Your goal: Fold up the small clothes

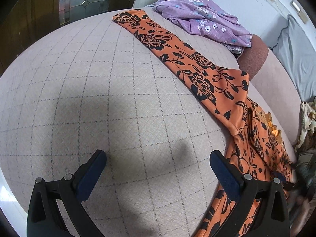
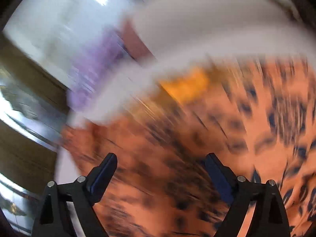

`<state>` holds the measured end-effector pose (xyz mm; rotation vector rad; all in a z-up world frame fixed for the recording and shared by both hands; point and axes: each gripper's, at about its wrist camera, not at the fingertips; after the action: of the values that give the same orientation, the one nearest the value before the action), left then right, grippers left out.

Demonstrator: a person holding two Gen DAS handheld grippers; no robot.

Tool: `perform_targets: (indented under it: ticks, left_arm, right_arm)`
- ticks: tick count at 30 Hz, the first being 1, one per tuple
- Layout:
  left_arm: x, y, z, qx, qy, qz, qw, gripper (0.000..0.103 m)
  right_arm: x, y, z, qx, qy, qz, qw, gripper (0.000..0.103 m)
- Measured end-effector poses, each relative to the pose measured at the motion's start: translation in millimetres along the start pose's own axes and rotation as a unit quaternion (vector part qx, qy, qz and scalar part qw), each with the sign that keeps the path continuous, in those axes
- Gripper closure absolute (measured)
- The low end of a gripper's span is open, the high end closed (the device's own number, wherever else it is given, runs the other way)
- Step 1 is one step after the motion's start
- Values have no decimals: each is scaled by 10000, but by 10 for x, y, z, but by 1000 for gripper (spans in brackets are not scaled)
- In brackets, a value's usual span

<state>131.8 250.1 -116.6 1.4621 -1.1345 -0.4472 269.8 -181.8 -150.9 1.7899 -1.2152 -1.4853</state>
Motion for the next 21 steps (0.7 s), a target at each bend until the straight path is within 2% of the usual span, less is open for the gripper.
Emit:
perform_targets:
  ticks: [1,2,3,4,6,7,8,10,11,12,13,16,19,21]
  left_arm:
    - [-18,7,-3,-28,10,108,9999,0]
    - [-34,20,-3,-34,21,190,9998,0]
    - [-54,41,-9,-41,48,322,9995,0]
    - [-65,85,-13,-14,77,520,9986,0]
    - [-6,231,-54,179,-65,1001,9948,0]
    - [48,307,-92,316,-217,1044,9938,0]
    - [132,396,-182,478,-464,1004,9927,0]
    - [227,497,-447,630,-718,959,9908,0]
    - [226,519,-641,665,-675,1044,9900,0]
    - [198,509,-857,678,-573,1135,9896,0]
    - [156,468,-1046,664,-447,1190,9897,0]
    - [-67,180,-1649,437,185,1466,9881,1]
    - [-271,-184,-2068,154,762,1412,9869,13]
    - [-400,-470,-2245,-67,1053,1284,9861,27]
  right_arm:
    - [-5,18,73,213,87,253,9994,33]
    - [-115,164,218,790,410,574,9944,31]
    - [-254,294,353,1236,786,674,9869,31]
    - [-333,374,450,1448,1027,717,9815,29]
    - [-443,358,604,1712,1380,1054,9698,8]
    - [-435,225,692,1755,1499,1383,9631,7]
    - [-419,121,719,1684,1521,1485,9625,7]
    - [-216,-134,667,1038,1190,1404,9774,6]
    - [-165,-96,634,1059,1148,1307,9790,4]
    - [-144,-66,625,1102,1120,1079,9817,0]
    - [-129,-83,625,1063,1127,1022,9826,0]
    - [-144,-79,653,1089,1150,1058,9817,0]
    - [-155,-141,639,1117,1181,1117,9804,0]
    - [-149,-166,647,1131,1160,1048,9812,0]
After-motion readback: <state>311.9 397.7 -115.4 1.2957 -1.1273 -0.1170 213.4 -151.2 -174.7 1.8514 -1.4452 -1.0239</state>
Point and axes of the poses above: each gripper's, at about its wrist camera, not at the fingertips, and y roughly against the way its jaws point, x to its right, z to its underside, and after that the axes turned 13 degrees about -x, right-handed
